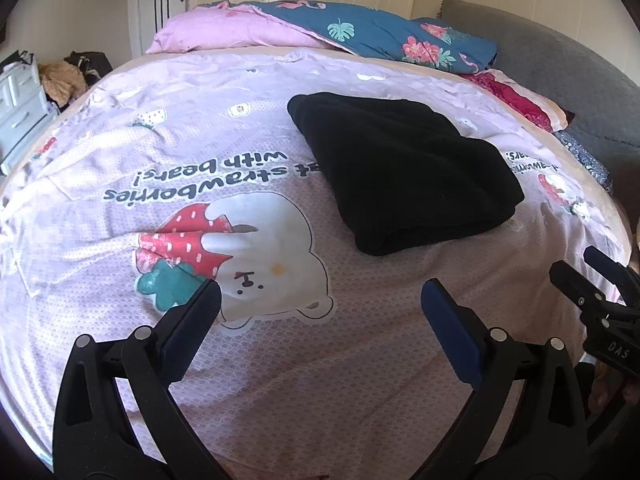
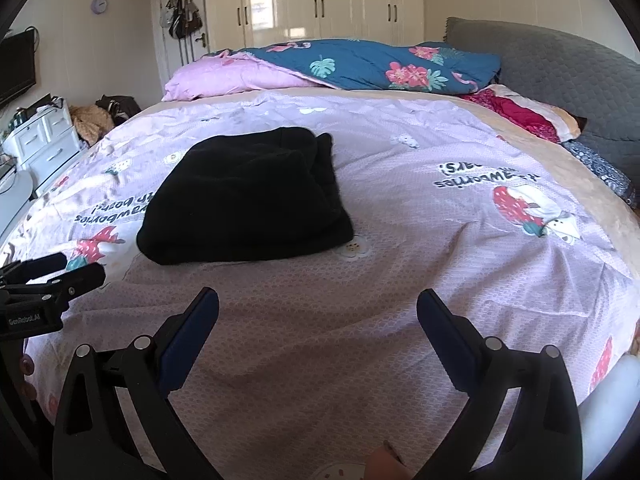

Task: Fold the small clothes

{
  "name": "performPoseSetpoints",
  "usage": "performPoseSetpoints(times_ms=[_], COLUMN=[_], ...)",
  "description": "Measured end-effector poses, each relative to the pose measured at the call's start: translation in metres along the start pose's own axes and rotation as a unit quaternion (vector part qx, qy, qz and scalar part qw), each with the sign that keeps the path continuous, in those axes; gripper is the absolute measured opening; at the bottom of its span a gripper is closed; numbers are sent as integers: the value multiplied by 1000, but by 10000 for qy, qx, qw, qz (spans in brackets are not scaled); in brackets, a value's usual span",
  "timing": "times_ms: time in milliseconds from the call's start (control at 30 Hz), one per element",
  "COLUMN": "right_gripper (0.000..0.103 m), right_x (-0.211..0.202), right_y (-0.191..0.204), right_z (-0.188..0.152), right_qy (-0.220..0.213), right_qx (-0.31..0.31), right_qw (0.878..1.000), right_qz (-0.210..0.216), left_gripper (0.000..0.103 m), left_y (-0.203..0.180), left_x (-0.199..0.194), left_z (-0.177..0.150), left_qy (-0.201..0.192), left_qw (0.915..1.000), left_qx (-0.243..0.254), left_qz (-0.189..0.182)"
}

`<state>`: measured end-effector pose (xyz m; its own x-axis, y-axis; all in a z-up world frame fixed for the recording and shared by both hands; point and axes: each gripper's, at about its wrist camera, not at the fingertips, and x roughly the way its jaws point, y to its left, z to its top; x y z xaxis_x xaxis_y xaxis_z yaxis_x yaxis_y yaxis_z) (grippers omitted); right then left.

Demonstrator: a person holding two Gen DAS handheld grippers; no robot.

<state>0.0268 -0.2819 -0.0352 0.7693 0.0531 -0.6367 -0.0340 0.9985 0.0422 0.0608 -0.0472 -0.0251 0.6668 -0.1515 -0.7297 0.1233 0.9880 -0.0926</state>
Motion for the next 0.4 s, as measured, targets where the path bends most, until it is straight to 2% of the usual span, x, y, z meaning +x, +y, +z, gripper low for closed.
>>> performPoseSetpoints(times_ms=[133, 233, 267, 333, 400], right_gripper=[99, 99, 99, 99, 99], right_x=[-18, -43, -55, -70, -91], right_y=[-30, -94, -137, -195, -280], right_z=[0, -5, -14, -33, -70], right_qy=[-171, -241, -222, -159, 3], right_qx=[381, 1032, 1442, 1969, 2667], right_qw=[9979, 9862, 9733, 9490, 8989], right_qz=[-493, -1269, -1772, -2458, -3475], left_gripper=[94, 94, 94, 94, 94], left_y=[19, 72, 98, 159, 227], left_x=[0, -2, -4, -10, -16], left_z=[2, 10, 14, 20, 23], left_qy=[200, 283, 258, 185, 99], left_qw=[9993, 9973, 9959, 9899, 9762], left_qx=[-257, -677, -849, -1147, -1481], left_qz=[-196, 39, 198, 811, 1582])
